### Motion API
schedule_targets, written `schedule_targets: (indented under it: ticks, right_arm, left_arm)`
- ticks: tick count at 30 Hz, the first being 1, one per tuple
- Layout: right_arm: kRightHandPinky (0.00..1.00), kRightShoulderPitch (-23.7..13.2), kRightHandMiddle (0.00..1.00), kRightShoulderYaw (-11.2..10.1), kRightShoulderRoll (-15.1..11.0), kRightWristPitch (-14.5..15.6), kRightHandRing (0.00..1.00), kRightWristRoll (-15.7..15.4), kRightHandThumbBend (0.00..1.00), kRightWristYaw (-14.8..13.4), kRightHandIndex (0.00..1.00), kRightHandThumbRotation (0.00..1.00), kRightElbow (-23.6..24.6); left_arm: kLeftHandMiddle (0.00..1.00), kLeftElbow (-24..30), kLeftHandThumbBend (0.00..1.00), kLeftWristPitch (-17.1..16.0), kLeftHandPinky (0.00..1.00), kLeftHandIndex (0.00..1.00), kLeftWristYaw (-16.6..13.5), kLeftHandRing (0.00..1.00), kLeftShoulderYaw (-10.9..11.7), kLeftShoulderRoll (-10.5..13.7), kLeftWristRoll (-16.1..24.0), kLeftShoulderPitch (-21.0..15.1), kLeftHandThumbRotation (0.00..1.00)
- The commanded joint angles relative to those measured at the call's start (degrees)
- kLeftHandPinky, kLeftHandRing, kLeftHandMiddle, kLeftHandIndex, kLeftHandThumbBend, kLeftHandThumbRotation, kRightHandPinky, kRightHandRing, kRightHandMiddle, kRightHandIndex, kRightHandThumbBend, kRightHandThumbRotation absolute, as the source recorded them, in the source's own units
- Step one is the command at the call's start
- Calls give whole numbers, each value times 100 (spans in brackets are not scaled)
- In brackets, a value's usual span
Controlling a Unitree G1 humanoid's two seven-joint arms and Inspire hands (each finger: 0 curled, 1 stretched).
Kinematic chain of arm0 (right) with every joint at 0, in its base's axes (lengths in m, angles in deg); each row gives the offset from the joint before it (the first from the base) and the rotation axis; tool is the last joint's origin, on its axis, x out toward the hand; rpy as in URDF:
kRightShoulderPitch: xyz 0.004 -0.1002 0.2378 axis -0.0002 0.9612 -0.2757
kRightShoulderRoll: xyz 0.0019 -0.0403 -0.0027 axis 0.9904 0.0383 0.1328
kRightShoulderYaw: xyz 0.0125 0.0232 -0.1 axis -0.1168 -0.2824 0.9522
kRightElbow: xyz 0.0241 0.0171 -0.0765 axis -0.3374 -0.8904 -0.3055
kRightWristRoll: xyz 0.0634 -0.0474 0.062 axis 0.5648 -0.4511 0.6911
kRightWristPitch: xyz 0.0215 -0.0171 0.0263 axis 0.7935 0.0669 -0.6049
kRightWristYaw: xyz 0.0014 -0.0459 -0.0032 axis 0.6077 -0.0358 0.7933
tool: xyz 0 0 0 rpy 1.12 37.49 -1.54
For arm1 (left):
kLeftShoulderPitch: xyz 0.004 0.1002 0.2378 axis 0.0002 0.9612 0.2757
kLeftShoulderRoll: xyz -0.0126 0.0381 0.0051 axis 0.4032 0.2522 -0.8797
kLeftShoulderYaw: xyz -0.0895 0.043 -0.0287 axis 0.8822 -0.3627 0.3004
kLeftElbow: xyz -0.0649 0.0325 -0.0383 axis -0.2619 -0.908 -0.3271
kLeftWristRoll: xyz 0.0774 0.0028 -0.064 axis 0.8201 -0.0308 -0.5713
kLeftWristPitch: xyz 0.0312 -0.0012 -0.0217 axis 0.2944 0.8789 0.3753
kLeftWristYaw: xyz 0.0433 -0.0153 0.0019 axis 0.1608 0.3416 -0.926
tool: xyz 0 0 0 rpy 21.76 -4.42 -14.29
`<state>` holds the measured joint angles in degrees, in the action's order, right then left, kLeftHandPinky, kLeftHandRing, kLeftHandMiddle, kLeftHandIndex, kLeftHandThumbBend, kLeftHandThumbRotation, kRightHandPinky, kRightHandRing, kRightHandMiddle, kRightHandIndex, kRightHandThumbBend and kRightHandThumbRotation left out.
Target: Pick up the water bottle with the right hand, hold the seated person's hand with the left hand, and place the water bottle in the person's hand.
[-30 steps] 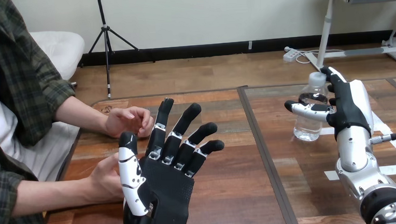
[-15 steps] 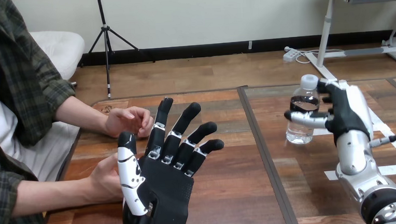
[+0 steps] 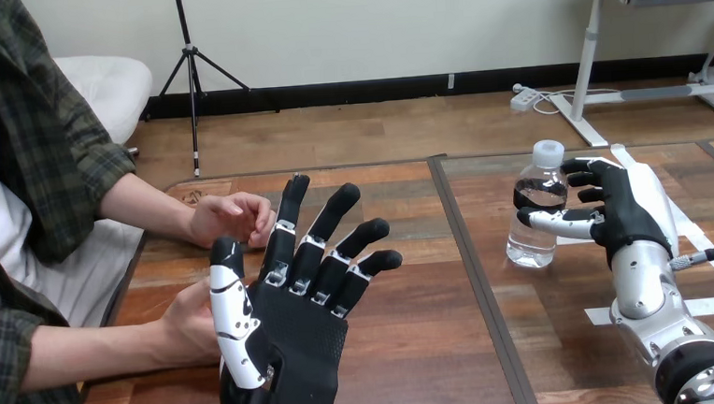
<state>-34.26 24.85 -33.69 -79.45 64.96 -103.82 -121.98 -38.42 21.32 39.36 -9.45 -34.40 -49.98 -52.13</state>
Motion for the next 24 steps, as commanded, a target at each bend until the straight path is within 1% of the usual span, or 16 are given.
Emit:
schedule_targets:
  ticks: [1,7,11,16,22,24]
  right_arm:
    - [76,-376,78,76,-116,-24,78,-72,72,-39,72,10,26]
    - [75,-362,78,43,-113,-26,78,-17,72,-11,71,10,23]
    - [75,-353,77,74,-116,-22,78,-44,71,-72,70,9,27]
    - [74,-335,76,81,-127,-65,77,-41,72,-75,69,9,32]
    - [73,-313,76,205,-163,-113,77,-171,72,-185,68,8,39]
    - [73,-313,76,163,-156,-106,77,-124,72,-144,68,8,38]
  left_arm:
    - [83,289,55,-81,62,99,35,71,1,-623,-26,429,100]
    - [83,285,55,-96,62,99,31,71,-4,-617,-3,424,100]
    - [83,263,55,-105,62,99,66,71,4,-624,-23,410,100]
    - [83,264,54,-104,62,99,52,71,1,-630,-20,414,100]
    - [82,248,54,-117,62,99,33,70,9,-631,5,396,100]
    - [82,235,54,-117,62,99,45,70,14,-636,-6,389,100]
